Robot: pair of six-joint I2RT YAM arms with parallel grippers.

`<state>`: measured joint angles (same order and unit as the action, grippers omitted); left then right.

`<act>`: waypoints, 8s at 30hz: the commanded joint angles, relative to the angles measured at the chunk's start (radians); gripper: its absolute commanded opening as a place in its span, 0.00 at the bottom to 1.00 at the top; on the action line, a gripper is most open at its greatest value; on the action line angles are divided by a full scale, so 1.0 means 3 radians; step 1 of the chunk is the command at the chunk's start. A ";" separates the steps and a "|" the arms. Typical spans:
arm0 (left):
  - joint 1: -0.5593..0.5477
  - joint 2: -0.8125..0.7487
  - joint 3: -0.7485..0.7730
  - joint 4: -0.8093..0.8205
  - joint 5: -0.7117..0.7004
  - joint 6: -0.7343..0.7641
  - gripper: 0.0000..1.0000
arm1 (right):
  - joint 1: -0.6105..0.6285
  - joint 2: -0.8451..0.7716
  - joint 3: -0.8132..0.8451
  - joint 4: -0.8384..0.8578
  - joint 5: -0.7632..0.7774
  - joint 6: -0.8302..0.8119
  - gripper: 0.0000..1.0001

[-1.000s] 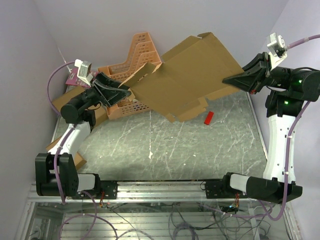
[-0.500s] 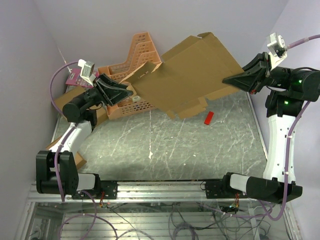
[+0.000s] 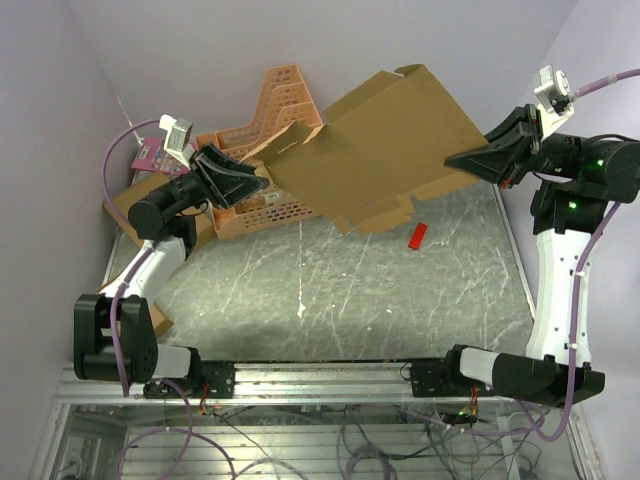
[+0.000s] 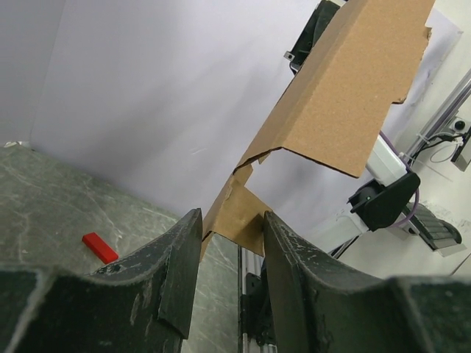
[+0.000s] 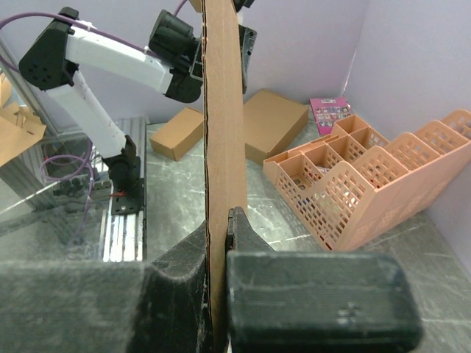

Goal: Fold the paper box

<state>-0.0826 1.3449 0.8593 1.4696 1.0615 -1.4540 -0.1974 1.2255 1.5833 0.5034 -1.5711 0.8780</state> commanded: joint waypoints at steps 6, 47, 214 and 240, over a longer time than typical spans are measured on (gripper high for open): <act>-0.0038 0.0032 0.0151 0.0859 -0.0008 0.0133 0.43 | -0.0028 -0.0060 -0.0026 0.0001 0.0011 -0.0027 0.00; -0.0012 -0.0056 0.0095 0.0857 -0.0024 0.0136 0.21 | -0.0027 -0.0112 -0.0170 -0.0058 -0.0031 -0.0145 0.00; -0.0558 0.0033 -0.0852 0.0118 -0.1595 0.1101 0.78 | -0.0114 -0.0149 -0.0926 0.0409 0.0564 0.1398 0.00; -0.0883 0.0297 -0.0366 -0.0365 -0.1569 0.1380 0.68 | -0.0113 -0.0143 -0.0957 0.0728 0.0519 0.1723 0.00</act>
<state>-0.3378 1.4109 0.6987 1.3262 0.5735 -1.0405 -0.2253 1.1881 1.3014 0.6693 -1.4158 1.3685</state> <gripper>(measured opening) 0.689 0.009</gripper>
